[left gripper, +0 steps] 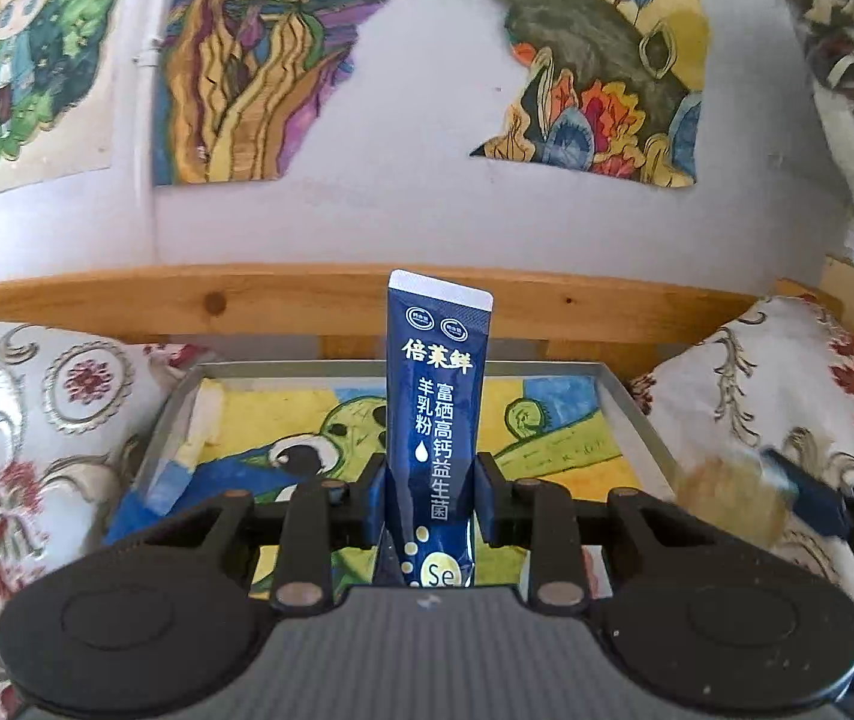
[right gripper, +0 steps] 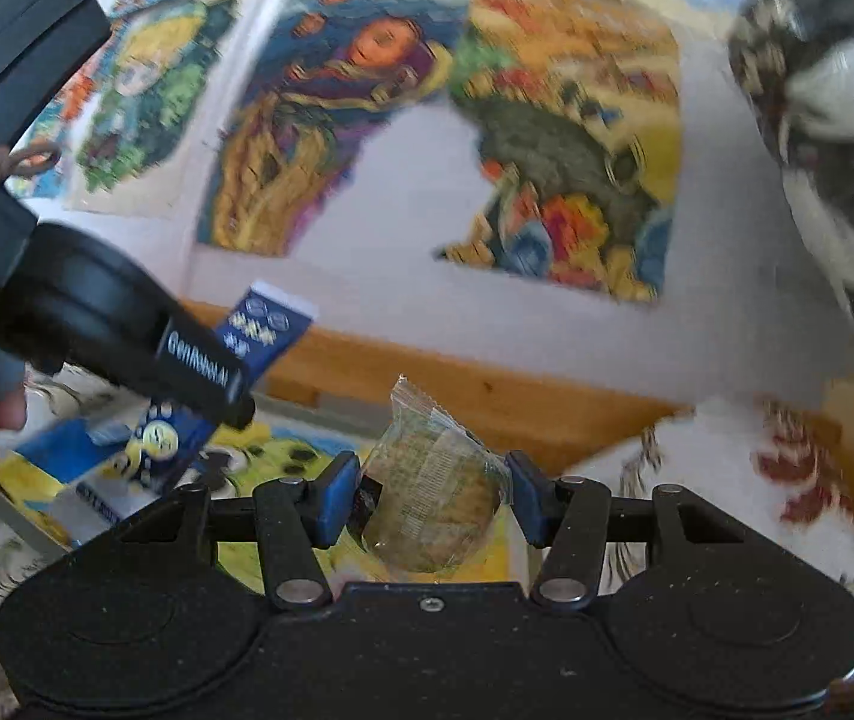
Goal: Organize snacks
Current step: 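Lower the milk-powder stick into the tray with the left tool while the right releases the pastry, then move both open tools back over the snack pile on the bed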
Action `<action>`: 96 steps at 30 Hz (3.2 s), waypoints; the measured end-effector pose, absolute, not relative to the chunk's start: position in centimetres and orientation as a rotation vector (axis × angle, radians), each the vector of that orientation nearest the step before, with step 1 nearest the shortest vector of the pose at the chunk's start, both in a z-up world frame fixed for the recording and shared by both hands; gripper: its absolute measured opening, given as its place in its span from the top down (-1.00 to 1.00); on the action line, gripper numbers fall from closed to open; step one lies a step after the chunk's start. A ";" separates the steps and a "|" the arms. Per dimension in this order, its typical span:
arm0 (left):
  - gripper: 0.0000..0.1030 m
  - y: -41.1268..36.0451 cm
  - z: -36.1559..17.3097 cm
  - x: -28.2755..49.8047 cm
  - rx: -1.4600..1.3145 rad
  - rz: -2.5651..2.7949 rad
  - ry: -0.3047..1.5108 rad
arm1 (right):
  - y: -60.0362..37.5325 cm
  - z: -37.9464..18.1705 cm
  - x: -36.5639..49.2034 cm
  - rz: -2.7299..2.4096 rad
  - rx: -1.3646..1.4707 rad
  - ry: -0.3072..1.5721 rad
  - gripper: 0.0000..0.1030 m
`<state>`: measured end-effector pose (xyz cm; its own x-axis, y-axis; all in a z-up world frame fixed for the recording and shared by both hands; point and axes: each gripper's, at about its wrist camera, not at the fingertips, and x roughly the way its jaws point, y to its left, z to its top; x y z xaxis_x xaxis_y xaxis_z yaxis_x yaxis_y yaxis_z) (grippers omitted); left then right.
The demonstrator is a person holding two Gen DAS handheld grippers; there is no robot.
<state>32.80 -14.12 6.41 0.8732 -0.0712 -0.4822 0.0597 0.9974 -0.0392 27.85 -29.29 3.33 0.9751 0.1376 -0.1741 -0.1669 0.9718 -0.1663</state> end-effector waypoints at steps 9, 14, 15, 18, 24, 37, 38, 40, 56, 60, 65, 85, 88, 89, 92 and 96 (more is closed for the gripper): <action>0.38 -17.6 4.0 36.3 0.044 -0.084 0.619 | -32.4 1.1 30.9 0.125 -0.076 0.304 -0.07; 0.38 -18.5 2.9 37.2 0.069 -0.052 0.660 | -33.1 0.4 31.5 0.125 -0.042 0.349 -0.07; 0.37 -18.6 2.8 37.3 0.071 -0.049 0.664 | -33.2 0.4 31.6 0.128 -0.031 0.354 -0.07; 0.33 -18.8 2.5 37.4 0.069 -0.033 0.671 | -33.5 0.4 31.8 0.140 -0.003 0.372 -0.10; -0.32 -17.9 2.8 37.5 0.016 0.015 0.690 | -33.6 0.2 31.8 0.139 -0.006 0.380 -0.36; -0.99 -13.9 5.6 31.2 -0.032 0.072 0.528 | -33.4 2.8 27.9 0.127 -0.004 0.296 -0.96; -0.99 -13.5 5.8 30.6 -0.041 0.071 0.516 | -33.4 3.2 27.2 0.124 0.003 0.282 -0.97; -0.99 -12.8 6.3 29.1 -0.060 0.070 0.486 | -33.4 4.0 25.9 0.121 0.016 0.261 -0.98; -0.99 -8.4 8.1 17.7 -0.137 0.131 0.407 | -30.7 7.6 16.1 0.174 -0.008 0.175 -0.99; -0.99 -7.2 8.2 15.2 -0.128 0.145 0.395 | -30.0 7.6 13.9 0.191 -0.029 0.176 -0.99; -0.99 -5.7 7.9 12.3 -0.125 0.156 0.388 | -29.4 7.6 11.4 0.202 -0.022 0.190 -0.99; -0.99 0.3 4.4 3.2 -0.035 0.111 0.449 | -23.1 5.8 2.7 0.328 -0.188 0.259 -0.99; -0.99 0.8 3.8 2.4 -0.004 0.086 0.472 | -22.0 5.3 2.0 0.355 -0.226 0.274 -0.99; -0.99 1.0 3.5 2.2 0.003 0.080 0.479 | -21.7 5.2 1.8 0.364 -0.236 0.281 -0.99; -0.99 1.3 2.8 1.6 0.014 0.065 0.500 | -20.9 4.7 1.4 0.392 -0.260 0.306 -0.99; -0.99 1.9 1.6 1.4 -0.006 0.058 0.539 | -20.1 4.0 1.3 0.420 -0.278 0.356 -0.99</action>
<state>1.40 1.93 1.63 0.8568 0.0536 -0.5128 -0.0570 0.9983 0.0092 1.33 -20.13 3.95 0.8534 0.3457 -0.3900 -0.4414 0.8773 -0.1884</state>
